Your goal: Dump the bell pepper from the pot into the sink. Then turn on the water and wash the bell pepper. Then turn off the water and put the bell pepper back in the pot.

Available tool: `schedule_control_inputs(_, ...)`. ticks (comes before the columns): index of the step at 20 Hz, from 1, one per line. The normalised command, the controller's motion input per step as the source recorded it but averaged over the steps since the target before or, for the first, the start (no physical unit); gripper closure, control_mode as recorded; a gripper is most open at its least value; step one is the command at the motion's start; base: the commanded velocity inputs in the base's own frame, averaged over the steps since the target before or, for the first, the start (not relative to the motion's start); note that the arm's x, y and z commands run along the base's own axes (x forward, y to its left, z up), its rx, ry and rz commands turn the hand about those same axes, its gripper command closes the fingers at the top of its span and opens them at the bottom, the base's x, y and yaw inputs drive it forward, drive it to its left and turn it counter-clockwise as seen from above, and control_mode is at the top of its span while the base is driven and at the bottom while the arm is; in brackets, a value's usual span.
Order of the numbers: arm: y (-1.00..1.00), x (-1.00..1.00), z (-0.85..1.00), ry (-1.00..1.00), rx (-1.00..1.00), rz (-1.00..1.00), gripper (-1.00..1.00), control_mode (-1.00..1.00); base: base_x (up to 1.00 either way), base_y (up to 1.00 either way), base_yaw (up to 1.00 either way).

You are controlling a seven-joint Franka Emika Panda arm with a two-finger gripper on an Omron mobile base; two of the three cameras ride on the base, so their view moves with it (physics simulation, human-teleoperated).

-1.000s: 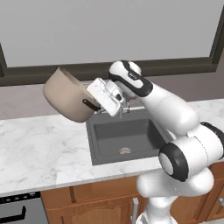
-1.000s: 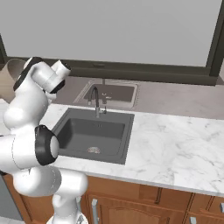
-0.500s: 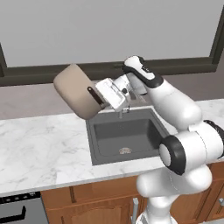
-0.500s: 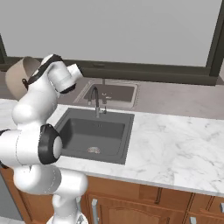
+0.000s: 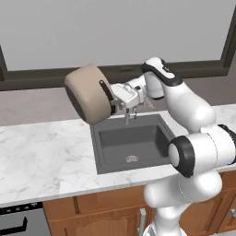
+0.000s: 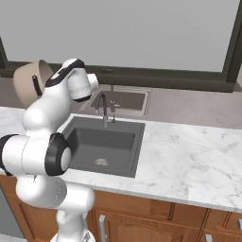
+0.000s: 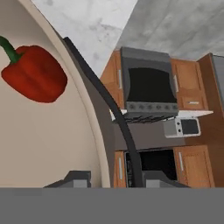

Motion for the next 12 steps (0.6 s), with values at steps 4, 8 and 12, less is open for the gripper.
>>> schedule_control_inputs(4,-0.1,0.02,0.57,0.15,0.1,0.0,1.0,-1.0,0.0,0.0,0.0)
schedule_control_inputs(8,-0.14,0.16,0.43,0.13,0.05,0.0,1.0,-1.0,0.0,0.0,0.0)
schedule_control_inputs(12,-0.25,0.31,0.21,0.17,0.02,0.0,1.0,-1.0,0.0,0.0,0.0)
